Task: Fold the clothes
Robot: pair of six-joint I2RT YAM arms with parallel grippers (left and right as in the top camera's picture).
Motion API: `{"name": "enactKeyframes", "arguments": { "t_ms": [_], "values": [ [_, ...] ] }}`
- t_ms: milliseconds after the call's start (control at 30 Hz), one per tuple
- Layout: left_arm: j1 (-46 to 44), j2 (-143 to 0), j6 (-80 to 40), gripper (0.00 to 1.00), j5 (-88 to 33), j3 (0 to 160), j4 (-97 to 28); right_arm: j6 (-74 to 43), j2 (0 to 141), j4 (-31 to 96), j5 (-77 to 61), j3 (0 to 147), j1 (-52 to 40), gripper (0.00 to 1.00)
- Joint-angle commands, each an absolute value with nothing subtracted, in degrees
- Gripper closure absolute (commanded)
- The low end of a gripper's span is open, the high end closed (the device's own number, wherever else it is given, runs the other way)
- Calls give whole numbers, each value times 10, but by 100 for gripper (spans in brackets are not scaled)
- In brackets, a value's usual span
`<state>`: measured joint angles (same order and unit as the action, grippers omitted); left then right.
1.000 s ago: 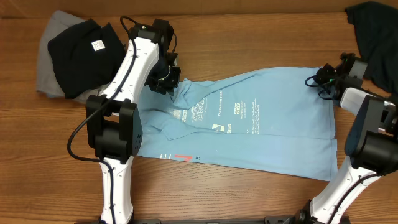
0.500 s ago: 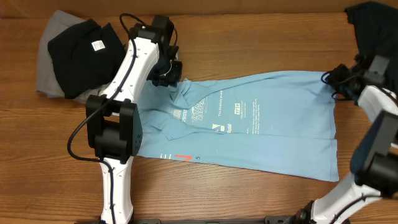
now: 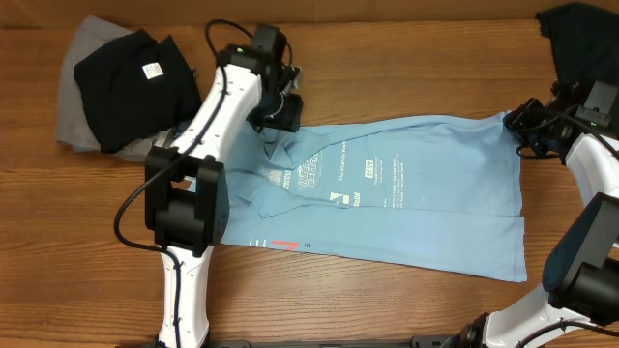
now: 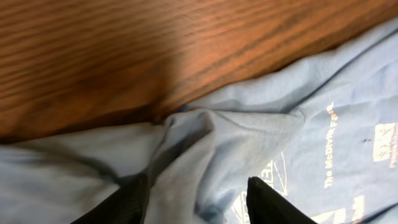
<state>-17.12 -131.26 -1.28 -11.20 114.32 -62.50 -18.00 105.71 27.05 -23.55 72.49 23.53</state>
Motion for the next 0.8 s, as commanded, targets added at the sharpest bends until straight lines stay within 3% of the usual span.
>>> {"name": "enactKeyframes", "arguments": {
  "t_ms": [0,67,167,400,767],
  "values": [
    [-183,-1318,18,51,-88,1114,-609,-180,1047,273,-271,733,234,96],
    [-184,-1319,18,65,-81,1098,-589,-180,1047,278,-271,733,234,96],
    [-184,-1319,10,96,-63,1087,-559,-180,1047,277,-271,733,234,96],
    [-166,-1296,-64,96,1,1141,-583,-180,1047,276,-270,733,245,96],
    [-127,-1204,-60,96,10,1188,-607,-175,1047,252,-232,733,269,96]
  ]
}}
